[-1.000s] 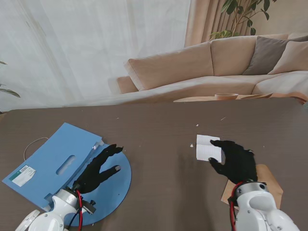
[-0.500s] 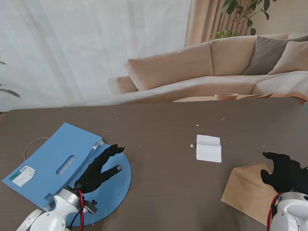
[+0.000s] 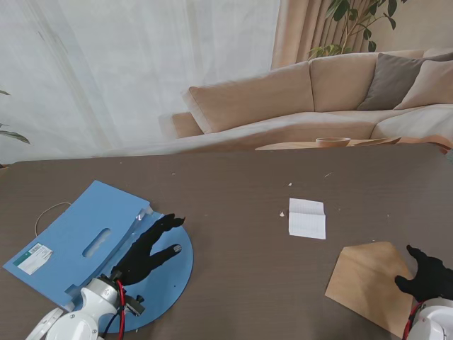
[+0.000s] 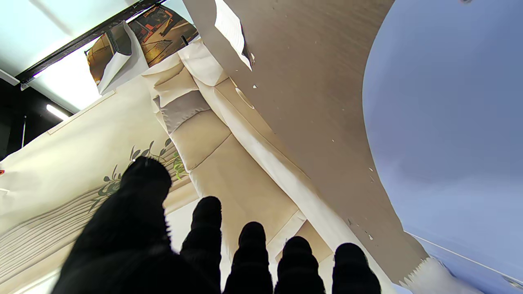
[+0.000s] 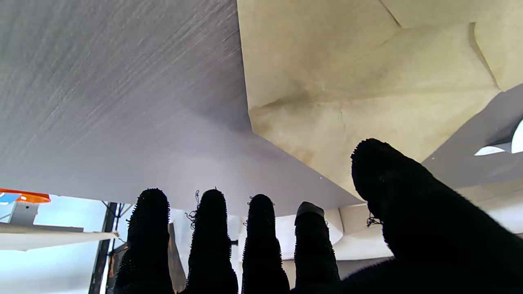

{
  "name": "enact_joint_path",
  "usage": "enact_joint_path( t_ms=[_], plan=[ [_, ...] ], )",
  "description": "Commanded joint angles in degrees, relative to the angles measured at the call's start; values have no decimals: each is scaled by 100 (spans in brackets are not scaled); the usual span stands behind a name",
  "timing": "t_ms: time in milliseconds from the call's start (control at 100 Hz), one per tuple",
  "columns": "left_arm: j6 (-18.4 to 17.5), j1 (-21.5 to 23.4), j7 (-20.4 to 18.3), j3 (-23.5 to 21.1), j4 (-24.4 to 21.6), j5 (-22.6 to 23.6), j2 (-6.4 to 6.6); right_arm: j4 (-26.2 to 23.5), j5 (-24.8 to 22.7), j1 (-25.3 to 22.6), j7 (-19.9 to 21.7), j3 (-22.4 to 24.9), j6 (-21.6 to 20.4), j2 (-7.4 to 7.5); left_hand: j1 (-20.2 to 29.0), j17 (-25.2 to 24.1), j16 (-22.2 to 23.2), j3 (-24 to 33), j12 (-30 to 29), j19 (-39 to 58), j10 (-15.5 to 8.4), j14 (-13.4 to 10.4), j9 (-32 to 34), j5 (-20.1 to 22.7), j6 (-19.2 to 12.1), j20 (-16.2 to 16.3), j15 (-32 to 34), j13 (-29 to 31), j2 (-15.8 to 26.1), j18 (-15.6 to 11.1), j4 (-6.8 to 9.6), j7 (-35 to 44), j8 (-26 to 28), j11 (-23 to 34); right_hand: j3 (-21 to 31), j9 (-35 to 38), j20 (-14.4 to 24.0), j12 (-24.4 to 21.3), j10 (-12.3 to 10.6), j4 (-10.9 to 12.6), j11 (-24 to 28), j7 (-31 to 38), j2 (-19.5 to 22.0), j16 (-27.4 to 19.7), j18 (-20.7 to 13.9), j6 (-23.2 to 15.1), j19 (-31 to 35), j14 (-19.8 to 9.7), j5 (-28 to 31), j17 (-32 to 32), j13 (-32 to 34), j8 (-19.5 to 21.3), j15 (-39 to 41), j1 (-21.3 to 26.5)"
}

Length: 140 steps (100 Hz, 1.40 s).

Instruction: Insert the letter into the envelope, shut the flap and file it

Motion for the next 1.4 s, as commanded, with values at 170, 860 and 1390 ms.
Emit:
enact_joint_path(
  t_ms=[170,860,1390],
  plan=[
    [59,16,-71,31,-53,28,-29,374,85,235,59,-123,-108,33,52,-18,19,-78,26,-79,-134,-150,-83,-110,-147,-100,-21,-103,132,-220,-3,62,45,29,303,-136,26,230,65,-269,491,989,-239,40,4,-511,44,68,454,27,34,43,85,17],
    [109,-39,-40,59,-27,31,-38,790,443,584,-523,-208,-340,-60,51,-16,-6,-72,30,-81,-132,-157,-77,-109,-144,-102,-27,-104,133,-227,-5,67,49,38,911,1819,-138,499,288,-906,1093,4258,-670,177,184,-1262,721,330,3981,463,1016,-435,810,1128],
    [59,-42,-26,44,-20,24,-41,619,798,578,-767,-52,-515,-148,52,-16,-20,-71,38,-87,-126,-159,-80,-105,-141,-108,-27,-104,132,-222,-5,64,48,43,1587,1935,-165,739,318,-510,1433,4727,-788,237,226,-163,904,388,3774,515,1098,1388,997,1048]
  ],
)
